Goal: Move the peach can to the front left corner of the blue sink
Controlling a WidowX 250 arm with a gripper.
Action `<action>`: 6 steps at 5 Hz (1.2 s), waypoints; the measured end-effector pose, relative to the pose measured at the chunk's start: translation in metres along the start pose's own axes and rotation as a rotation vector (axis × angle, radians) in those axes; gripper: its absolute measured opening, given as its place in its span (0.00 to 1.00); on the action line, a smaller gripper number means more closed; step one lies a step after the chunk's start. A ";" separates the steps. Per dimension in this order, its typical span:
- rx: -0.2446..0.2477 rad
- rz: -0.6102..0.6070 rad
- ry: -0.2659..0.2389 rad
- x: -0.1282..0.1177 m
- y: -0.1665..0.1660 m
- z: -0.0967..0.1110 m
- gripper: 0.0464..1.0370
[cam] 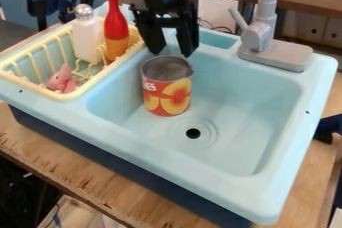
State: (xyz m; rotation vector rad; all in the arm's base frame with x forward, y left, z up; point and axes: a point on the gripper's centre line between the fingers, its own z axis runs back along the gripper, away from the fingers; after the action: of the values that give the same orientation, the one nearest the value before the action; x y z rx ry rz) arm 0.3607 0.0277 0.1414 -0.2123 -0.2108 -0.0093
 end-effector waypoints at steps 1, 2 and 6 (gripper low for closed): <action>0.012 -0.012 0.000 0.003 -0.003 -0.001 0.96; 0.036 -0.024 -0.004 0.006 -0.008 -0.004 0.96; 0.136 -0.018 0.009 -0.027 -0.006 -0.033 0.96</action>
State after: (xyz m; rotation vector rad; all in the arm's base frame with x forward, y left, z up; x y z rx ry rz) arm 0.3412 0.0146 0.1059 -0.0749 -0.2033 -0.0135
